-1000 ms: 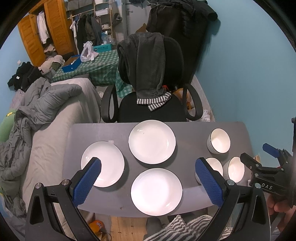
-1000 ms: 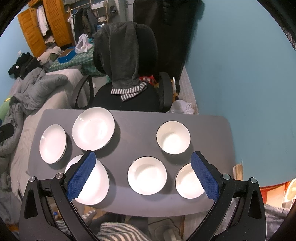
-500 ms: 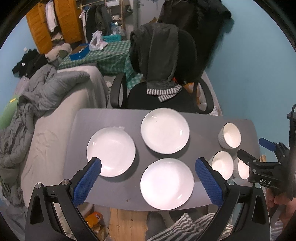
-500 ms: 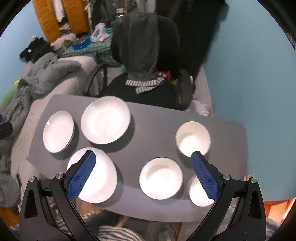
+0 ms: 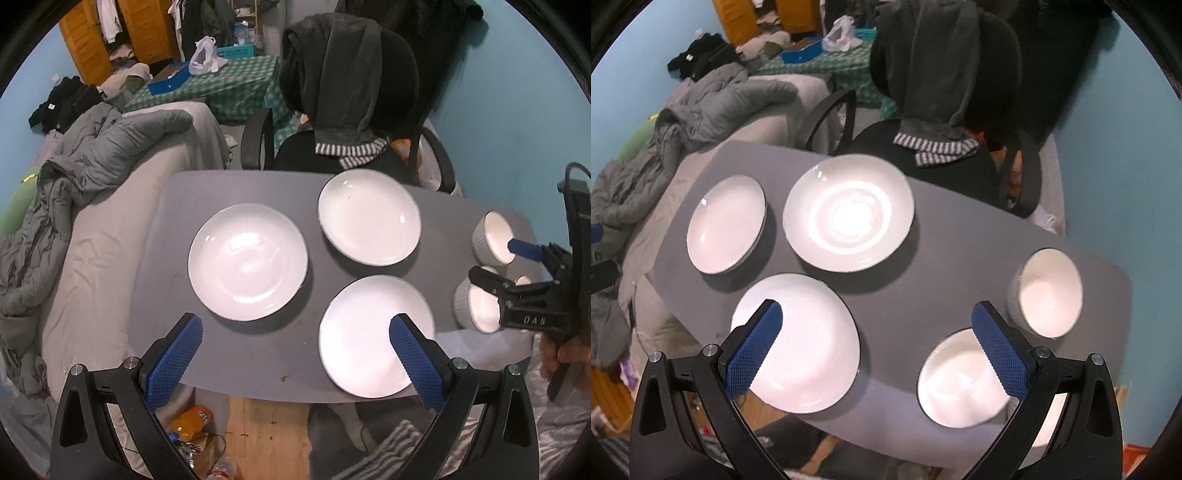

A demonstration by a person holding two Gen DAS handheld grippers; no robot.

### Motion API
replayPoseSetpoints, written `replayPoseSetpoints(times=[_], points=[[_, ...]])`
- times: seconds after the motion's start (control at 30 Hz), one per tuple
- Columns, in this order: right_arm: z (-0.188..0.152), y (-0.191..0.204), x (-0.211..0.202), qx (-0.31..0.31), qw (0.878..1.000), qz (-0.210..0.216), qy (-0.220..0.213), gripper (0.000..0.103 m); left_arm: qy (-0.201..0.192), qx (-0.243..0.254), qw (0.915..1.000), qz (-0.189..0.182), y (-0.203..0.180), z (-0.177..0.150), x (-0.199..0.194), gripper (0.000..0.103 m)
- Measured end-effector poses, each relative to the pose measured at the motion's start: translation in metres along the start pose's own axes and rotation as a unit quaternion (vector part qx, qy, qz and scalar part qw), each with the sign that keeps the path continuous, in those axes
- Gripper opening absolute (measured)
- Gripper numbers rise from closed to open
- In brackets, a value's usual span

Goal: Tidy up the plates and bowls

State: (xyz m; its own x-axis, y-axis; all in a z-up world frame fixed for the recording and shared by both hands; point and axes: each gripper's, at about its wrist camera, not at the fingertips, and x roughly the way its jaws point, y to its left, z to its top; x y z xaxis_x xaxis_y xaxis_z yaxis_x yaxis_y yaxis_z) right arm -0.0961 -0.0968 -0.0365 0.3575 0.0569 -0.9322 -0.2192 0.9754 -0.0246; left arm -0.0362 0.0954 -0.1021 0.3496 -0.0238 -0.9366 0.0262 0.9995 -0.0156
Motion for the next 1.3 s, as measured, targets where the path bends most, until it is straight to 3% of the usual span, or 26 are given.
replayPoseSetpoints(times=[0.27,0.43,0.63,0.77,0.93,1.0,1.07,1.3], points=[[-0.015,0.009,0.046,-0.015,0.999,0.008,0.043,0.101,0.010,0.003,0.9999,0.002,0.008,-0.024,0.034,0.103],[-0.027,0.014,0.070,-0.024,0.997,-0.002,0.069,0.096,0.031,0.009,0.9993,0.019,0.007,-0.038,0.062,0.089],[-0.035,0.019,0.084,-0.032,0.996,0.009,0.082,0.095,0.049,0.012,0.9987,0.004,0.002,-0.050,0.082,0.088],[-0.039,0.023,0.094,-0.040,0.995,0.008,0.087,0.095,0.064,0.006,0.9978,-0.012,-0.003,-0.052,0.092,0.074],[-0.042,0.027,0.106,-0.041,0.994,0.012,0.097,0.085,0.061,-0.011,0.9978,-0.023,0.001,-0.049,0.103,0.072],[-0.043,0.027,0.109,-0.041,0.994,0.017,0.100,0.082,0.069,-0.016,0.9971,-0.027,0.002,-0.050,0.112,0.058],[-0.042,0.025,0.114,-0.040,0.993,0.019,0.106,0.079,0.082,-0.017,0.9962,-0.026,0.002,-0.051,0.123,0.051],[-0.046,0.022,0.125,-0.031,0.992,0.029,0.121,0.063,0.098,-0.009,0.9938,-0.052,-0.002,-0.057,0.138,0.046]])
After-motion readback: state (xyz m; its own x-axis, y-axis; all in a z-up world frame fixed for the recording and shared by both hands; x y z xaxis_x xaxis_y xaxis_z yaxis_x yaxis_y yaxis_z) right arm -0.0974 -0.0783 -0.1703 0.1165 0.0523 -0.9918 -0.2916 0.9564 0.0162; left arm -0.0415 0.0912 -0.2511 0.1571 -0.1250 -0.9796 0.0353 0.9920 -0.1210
